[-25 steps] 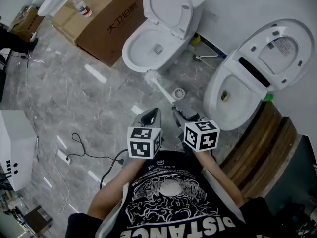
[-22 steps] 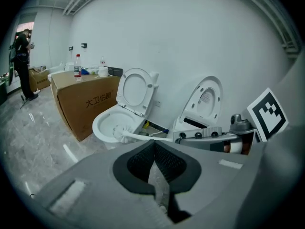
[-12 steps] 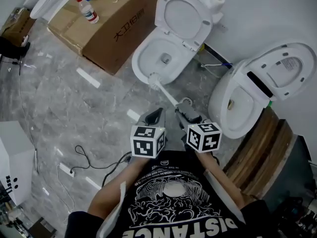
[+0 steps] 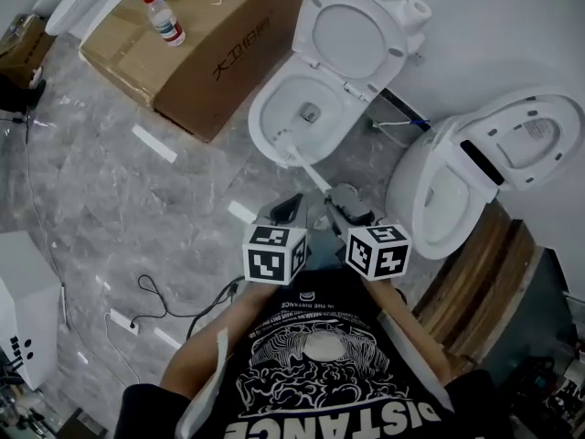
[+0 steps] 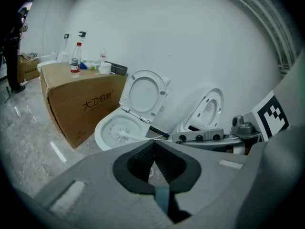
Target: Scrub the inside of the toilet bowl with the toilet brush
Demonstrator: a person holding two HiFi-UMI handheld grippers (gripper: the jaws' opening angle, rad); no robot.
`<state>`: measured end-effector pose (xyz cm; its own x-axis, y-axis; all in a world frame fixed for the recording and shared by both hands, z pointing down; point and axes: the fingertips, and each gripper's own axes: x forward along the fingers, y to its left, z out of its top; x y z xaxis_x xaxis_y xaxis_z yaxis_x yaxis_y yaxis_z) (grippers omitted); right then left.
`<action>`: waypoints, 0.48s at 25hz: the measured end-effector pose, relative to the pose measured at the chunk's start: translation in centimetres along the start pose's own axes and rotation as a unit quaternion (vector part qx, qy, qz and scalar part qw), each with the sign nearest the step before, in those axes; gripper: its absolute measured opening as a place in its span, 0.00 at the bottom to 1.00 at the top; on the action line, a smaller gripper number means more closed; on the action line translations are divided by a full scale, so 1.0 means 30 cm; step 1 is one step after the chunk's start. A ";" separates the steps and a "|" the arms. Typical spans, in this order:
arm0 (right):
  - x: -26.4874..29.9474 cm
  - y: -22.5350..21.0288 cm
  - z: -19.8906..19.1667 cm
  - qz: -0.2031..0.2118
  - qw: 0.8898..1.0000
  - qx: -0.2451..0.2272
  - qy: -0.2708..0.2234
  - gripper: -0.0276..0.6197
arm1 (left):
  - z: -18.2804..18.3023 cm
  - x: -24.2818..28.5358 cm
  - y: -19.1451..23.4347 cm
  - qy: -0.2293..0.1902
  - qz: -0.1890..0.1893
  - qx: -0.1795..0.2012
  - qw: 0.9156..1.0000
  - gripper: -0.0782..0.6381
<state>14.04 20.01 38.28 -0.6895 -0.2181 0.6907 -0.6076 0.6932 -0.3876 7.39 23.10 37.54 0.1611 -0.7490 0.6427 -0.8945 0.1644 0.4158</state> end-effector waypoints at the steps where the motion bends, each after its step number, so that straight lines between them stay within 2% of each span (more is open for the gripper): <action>1: 0.015 -0.006 0.010 0.001 1.000 0.000 0.001 0.27 | 0.009 0.011 0.010 0.001 0.001 0.000 1.000 0.10; 12: 0.262 -0.124 0.192 0.046 0.998 0.004 0.046 0.27 | 0.170 0.226 0.156 0.027 0.047 -0.022 0.998 0.10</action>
<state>8.60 11.76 41.63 -0.7037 -0.0903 0.7048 -0.5466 0.7024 -0.4558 2.16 15.53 40.57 0.1014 -0.6934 0.7134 -0.8873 0.2612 0.3800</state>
